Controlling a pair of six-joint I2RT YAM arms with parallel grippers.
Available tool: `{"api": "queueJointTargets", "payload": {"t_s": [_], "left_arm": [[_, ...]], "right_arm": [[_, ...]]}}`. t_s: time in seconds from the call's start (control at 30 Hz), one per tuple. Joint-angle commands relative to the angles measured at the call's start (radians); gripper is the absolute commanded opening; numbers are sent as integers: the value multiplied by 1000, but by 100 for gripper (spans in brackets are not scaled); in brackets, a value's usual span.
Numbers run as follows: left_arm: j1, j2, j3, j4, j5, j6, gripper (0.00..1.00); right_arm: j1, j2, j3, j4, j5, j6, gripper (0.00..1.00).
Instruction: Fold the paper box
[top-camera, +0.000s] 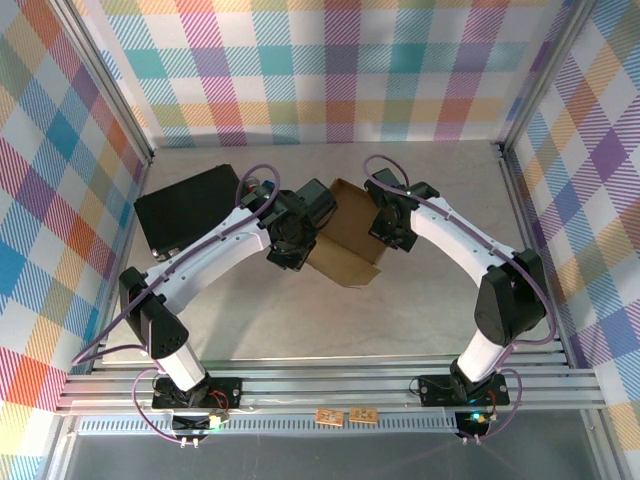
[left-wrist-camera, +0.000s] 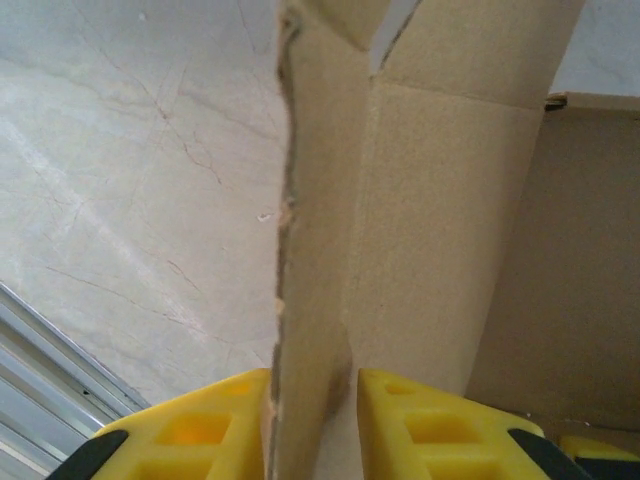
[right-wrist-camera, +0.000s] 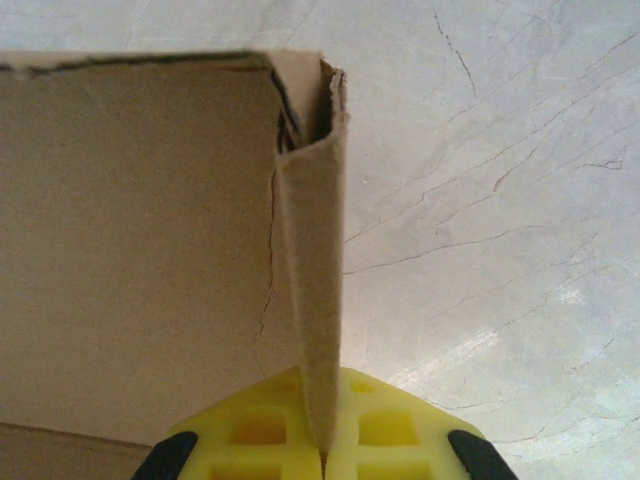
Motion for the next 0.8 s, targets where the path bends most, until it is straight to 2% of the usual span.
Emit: {"api": "queueJointTargets", "payload": {"t_s": [0.0,0.2,0.33,0.47,0.5,0.57,0.63,0.7,0.77], "left_arm": [[-17,10,9,-75,11,-9,23],[-15,81,68,-206,12,-3,20],[-13,128,74,-228,-2,45,20],[-5,161,96,-275,-101,108,8],[3,170,100,-278,-113,148,6],[9,193,125,-289,-135,221,2],[12,220,150,-277,-151,328,1],[12,244,173,-277,-193,441,0],[13,262,189,-302,-262,533,0]], "right_arm": [[7,-26,-17,-18,19,25,0],[32,-36,-32,-21,23,45,0],[61,-40,-47,-34,-3,96,0],[68,-53,-92,-52,-110,196,0],[69,-62,-109,-51,-139,219,3],[69,-82,-142,-28,-198,254,20],[69,-96,-156,-2,-262,270,46],[58,-89,-126,-18,-343,266,61],[46,-90,-87,-60,-404,264,69]]}}
